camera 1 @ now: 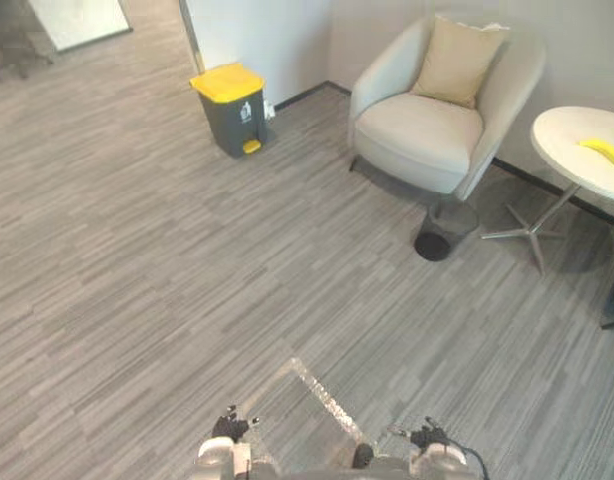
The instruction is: Organize the slippers on the shoe rack
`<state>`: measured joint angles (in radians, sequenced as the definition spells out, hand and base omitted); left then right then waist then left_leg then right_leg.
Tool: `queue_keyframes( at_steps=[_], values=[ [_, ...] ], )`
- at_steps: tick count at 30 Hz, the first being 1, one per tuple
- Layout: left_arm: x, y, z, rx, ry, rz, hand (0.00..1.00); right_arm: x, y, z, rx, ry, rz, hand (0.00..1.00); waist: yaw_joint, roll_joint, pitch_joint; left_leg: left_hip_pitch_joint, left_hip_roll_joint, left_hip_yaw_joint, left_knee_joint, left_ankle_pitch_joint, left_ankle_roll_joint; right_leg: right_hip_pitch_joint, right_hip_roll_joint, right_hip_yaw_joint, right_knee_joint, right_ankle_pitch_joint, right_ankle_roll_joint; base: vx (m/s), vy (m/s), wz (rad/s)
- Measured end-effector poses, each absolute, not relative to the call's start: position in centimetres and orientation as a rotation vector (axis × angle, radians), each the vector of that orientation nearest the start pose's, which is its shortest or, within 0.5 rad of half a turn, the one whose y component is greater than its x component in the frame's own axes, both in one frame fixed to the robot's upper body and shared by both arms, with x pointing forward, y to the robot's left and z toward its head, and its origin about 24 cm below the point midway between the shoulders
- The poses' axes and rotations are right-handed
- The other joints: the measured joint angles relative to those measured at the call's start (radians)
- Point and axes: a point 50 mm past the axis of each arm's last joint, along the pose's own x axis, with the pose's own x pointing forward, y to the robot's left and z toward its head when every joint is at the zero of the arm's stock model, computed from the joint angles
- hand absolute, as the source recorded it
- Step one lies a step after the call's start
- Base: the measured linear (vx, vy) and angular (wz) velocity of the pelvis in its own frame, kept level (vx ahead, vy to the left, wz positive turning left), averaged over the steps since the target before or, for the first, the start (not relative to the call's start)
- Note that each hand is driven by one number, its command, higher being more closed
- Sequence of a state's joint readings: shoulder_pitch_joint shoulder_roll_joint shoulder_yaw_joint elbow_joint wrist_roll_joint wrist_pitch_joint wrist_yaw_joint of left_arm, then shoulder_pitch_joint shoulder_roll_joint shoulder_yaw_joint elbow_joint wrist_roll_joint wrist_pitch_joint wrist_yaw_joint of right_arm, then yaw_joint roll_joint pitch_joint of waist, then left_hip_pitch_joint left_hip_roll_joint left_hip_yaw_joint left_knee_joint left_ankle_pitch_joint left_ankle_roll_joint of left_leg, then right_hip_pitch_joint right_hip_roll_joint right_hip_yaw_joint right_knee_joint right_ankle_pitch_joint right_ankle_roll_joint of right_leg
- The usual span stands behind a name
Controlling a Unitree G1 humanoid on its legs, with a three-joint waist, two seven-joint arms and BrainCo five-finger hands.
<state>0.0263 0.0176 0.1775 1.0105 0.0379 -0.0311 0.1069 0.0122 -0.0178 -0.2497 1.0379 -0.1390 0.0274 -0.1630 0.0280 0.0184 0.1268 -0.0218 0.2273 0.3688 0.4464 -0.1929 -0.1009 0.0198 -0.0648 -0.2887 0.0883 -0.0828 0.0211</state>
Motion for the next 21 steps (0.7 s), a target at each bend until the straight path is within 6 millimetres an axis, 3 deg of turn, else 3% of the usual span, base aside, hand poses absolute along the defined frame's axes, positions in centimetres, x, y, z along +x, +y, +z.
queue_keyframes(
  at_steps=[2,4,7,8,9,11,13,18,20,21],
  values=[
    [12.1,18.8,-15.2,0.006,0.994,0.279,0.0,11.8,-19.4,-15.6,-0.106,1.077,-0.306,0.0,0.029,0.013,0.0,-0.062,0.056,-0.014,0.178,0.006,0.009,0.004,0.03,0.049,-0.002,0.003,-0.007,-0.07,-0.062,-0.73],
    [11.7,18.9,-15.2,0.0,0.996,0.292,0.0,12.0,-19.6,-15.4,-0.111,1.063,-0.312,0.0,0.032,0.015,0.001,-0.107,0.064,-0.072,0.26,0.0,0.034,0.009,0.04,0.084,-0.008,0.007,-0.014,0.02,0.024,-0.56],
    [11.6,18.5,-15.3,-0.008,0.999,0.289,0.0,12.3,-19.7,-15.2,-0.097,1.047,-0.326,0.0,0.027,0.019,0.001,-0.096,-0.019,-0.169,0.114,-0.083,0.042,-0.009,0.025,0.158,-0.009,0.016,-0.015,0.04,0.126,-0.52],
    [11.6,18.4,-15.3,-0.012,0.999,0.288,0.0,12.3,-19.8,-15.2,-0.098,1.045,-0.327,0.0,0.031,0.021,0.0,-0.091,-0.069,-0.227,-0.028,-0.084,0.032,-0.033,0.018,0.19,0.0,0.022,0.002,-0.01,0.202,-0.8],
    [11.6,17.9,-15.3,-0.036,0.996,0.297,0.0,12.2,-20.1,-15.2,-0.105,1.049,-0.331,0.0,0.043,0.038,-0.001,-0.058,-0.104,-0.265,-0.126,-0.039,0.01,-0.055,0.02,0.228,0.007,0.026,0.021,0.0,0.24,-0.83],
    [11.3,18.2,-15.4,-0.025,1.007,0.297,0.0,12.2,-20.0,-15.2,-0.102,1.049,-0.33,0.0,0.035,0.03,-0.006,-0.028,-0.143,-0.249,-0.19,-0.041,0.01,-0.028,-0.002,0.244,-0.029,0.065,0.037,0.11,0.198,-0.51],
    [11.1,18.2,-15.5,-0.027,1.015,0.297,0.0,11.7,-20.4,-15.3,-0.097,1.061,-0.349,0.0,0.032,0.026,-0.007,0.014,-0.155,-0.209,-0.191,-0.029,0.034,-0.001,-0.015,0.27,-0.057,0.073,0.05,0.2,0.173,-0.44],
    [11.1,18.0,-15.6,-0.027,1.026,0.286,0.0,11.2,-20.4,-15.4,-0.082,1.071,-0.365,0.0,0.031,0.022,-0.017,0.036,-0.179,-0.194,-0.186,-0.034,0.045,-0.006,-0.027,0.293,-0.069,0.075,0.054,0.16,0.071,-0.37],
    [11.2,17.9,-15.6,-0.025,1.024,0.282,0.0,11.3,-20.2,-15.4,-0.078,1.068,-0.361,0.0,0.033,0.024,-0.015,0.045,-0.172,-0.186,-0.182,-0.041,0.056,-0.044,-0.019,0.294,0.007,0.054,0.061,0.09,-0.011,-0.43],
    [11.3,17.9,-15.6,-0.025,1.022,0.28,0.0,11.6,-20.2,-15.3,-0.077,1.061,-0.358,0.0,0.035,0.021,-0.008,0.06,-0.168,-0.178,-0.182,-0.041,0.056,-0.099,-0.015,0.289,0.127,0.024,0.06,0.04,-0.015,-0.46]
  ],
)
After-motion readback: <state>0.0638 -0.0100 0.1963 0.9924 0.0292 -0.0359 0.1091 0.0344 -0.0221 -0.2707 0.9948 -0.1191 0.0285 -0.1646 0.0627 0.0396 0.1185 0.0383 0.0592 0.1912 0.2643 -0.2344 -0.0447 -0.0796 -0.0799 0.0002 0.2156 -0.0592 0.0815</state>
